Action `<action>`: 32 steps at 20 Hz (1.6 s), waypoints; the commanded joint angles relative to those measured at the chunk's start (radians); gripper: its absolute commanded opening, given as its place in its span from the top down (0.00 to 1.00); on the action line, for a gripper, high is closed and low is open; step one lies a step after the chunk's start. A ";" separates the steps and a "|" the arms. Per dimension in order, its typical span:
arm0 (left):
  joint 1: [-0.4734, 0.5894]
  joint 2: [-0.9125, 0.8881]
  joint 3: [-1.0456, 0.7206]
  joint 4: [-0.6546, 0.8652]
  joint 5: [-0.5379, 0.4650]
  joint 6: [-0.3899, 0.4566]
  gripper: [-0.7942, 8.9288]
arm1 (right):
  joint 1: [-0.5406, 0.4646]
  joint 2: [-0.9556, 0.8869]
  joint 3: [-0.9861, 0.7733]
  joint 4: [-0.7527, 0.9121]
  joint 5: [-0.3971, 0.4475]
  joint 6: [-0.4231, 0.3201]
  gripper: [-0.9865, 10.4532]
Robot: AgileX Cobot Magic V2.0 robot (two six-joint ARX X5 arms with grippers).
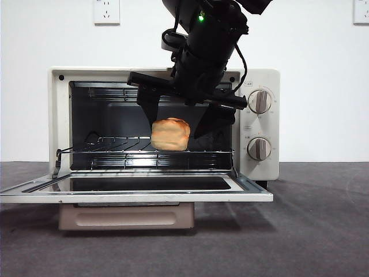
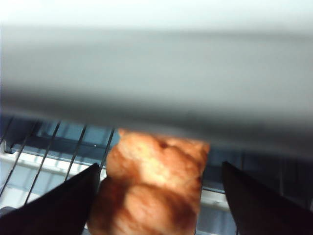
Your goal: The left arm flap open the oven, the right arm pick bread and place it into oven, the left arm flap close the oven
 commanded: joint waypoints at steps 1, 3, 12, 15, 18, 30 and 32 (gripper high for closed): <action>-0.003 0.003 0.009 0.004 0.004 0.016 0.90 | 0.018 0.006 0.022 -0.008 0.000 0.005 0.55; -0.003 0.003 0.009 0.005 0.004 0.016 0.90 | 0.025 -0.016 0.022 -0.013 0.001 0.000 0.55; -0.003 0.003 0.009 0.006 0.004 0.016 0.90 | 0.085 -0.195 0.022 -0.135 0.000 -0.080 0.55; -0.003 0.003 0.009 0.007 0.004 0.016 0.90 | 0.111 -0.298 0.022 -0.249 -0.008 -0.198 0.56; -0.003 0.003 0.009 0.010 0.004 0.015 0.90 | 0.115 -0.407 0.022 -0.369 -0.068 -0.302 0.56; -0.003 0.003 0.009 0.013 0.004 0.012 0.90 | 0.080 -0.875 -0.267 -0.493 -0.300 -0.388 0.56; -0.003 0.003 0.009 0.013 0.004 0.011 0.90 | 0.080 -0.932 -0.320 -0.493 -0.317 -0.387 0.56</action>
